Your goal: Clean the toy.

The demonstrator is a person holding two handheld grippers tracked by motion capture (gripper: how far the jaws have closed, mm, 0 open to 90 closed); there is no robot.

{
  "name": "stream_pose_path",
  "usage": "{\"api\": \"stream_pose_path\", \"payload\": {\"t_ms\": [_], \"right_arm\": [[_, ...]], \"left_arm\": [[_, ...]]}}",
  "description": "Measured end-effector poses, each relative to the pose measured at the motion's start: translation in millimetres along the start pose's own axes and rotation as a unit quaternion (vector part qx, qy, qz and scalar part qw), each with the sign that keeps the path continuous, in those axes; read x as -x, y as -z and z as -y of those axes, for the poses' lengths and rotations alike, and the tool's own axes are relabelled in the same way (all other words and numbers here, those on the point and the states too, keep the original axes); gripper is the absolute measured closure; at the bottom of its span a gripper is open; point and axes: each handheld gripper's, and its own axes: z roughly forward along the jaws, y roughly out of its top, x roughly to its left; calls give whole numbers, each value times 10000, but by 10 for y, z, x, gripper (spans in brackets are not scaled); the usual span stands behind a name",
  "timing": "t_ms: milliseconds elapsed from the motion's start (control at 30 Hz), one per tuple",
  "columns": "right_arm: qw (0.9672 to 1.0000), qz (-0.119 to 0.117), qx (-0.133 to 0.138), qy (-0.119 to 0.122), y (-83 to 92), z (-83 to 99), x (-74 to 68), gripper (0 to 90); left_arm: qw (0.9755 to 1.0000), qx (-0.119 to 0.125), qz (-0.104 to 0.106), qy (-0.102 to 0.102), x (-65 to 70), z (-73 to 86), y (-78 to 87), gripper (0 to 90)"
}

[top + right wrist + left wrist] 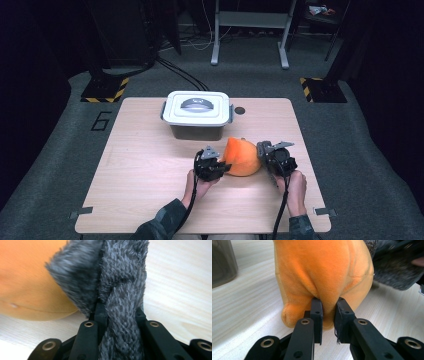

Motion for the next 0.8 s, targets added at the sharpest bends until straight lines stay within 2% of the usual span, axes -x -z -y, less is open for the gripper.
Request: {"api": "stream_pose_path", "payload": {"t_ms": [67, 133, 200, 300, 333, 467, 567, 600, 633, 700, 800], "right_arm": [[9999, -48, 126, -12, 114, -46, -20, 735], [9995, -95, 290, 101, 227, -105, -63, 735], [9986, -120, 454, 253, 324, -173, -147, 734], [9967, -306, 592, 462, 426, -277, -318, 732], [9958, -353, 593, 598, 448, -312, -380, 732], [9930, -461, 630, 881, 437, -420, -598, 731], [9916, -489, 524, 1074, 342, -459, -692, 730], [9921, -452, 470, 1071, 313, -459, -713, 730], [9915, -446, 496, 1120, 289, -457, -709, 730], [9924, -492, 489, 1016, 288, -455, -695, 730], [9931, -469, 466, 970, 290, -438, -661, 730]], "left_arm": [[10000, 0, -6, -29, 4, -3, 0, 783], [10000, -6, -17, -49, 12, -7, 0, 783], [10000, -2, -33, -59, 17, -9, -2, 782], [10000, -4, -41, -72, 18, -10, -1, 782], [10000, -9, -42, -78, 19, -10, 0, 782], [10000, 6, -39, -50, 25, -8, -3, 782], [10000, -17, -37, -49, 9, -7, -6, 782], [10000, -20, -56, -34, 1, -3, -9, 783], [10000, -10, -22, 1, -9, 3, -12, 783], [10000, -20, -13, -1, -14, 5, -12, 783], [9999, -69, -12, -90, -19, 2, -9, 784]]}}
